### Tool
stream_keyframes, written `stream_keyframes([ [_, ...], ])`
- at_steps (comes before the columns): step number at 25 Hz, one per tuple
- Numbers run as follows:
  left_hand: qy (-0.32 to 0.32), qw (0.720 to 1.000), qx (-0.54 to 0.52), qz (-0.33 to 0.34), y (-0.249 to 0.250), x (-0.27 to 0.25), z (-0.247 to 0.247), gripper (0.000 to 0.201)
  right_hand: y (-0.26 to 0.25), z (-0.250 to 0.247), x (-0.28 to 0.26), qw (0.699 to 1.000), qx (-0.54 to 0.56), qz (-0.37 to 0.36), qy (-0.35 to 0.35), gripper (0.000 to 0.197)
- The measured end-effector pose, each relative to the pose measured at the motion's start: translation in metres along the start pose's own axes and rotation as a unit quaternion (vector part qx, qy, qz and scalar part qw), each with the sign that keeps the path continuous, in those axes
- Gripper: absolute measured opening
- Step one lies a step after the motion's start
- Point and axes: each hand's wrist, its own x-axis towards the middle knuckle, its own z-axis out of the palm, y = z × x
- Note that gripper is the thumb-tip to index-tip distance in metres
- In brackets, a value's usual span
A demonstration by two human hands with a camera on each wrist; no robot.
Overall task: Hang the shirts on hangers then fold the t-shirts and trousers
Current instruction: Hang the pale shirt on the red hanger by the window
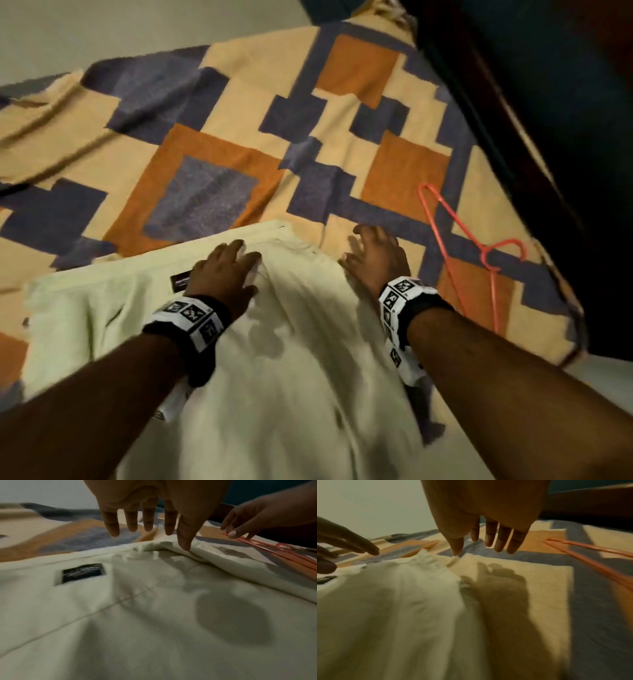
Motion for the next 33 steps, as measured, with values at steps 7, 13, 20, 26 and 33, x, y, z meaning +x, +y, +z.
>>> stream_keyframes([
  [7,-0.122,0.988,0.092,0.000,0.145,0.028,0.081,0.099,0.169,-0.018,-0.051,0.973,0.044,0.225,-0.012,0.064],
  [13,-0.106,0.991,0.075,-0.022,0.137,0.032,0.125,0.112,0.183,0.012,-0.006,0.991,0.004,0.134,0.020,0.052],
  [20,-0.118,0.993,-0.019,0.004,0.111,0.030,0.092,0.093,0.119,-0.029,-0.010,0.994,-0.021,0.105,-0.009,0.020],
  [26,0.087,0.982,-0.140,-0.091,-0.018,-0.056,0.048,0.048,-0.015,-0.083,-0.035,0.984,0.090,0.057,0.144,0.021],
  [33,0.102,0.943,-0.153,-0.277,-0.197,-0.154,0.028,0.048,-0.171,-0.031,-0.039,0.912,0.395,-0.010,0.110,0.024],
])
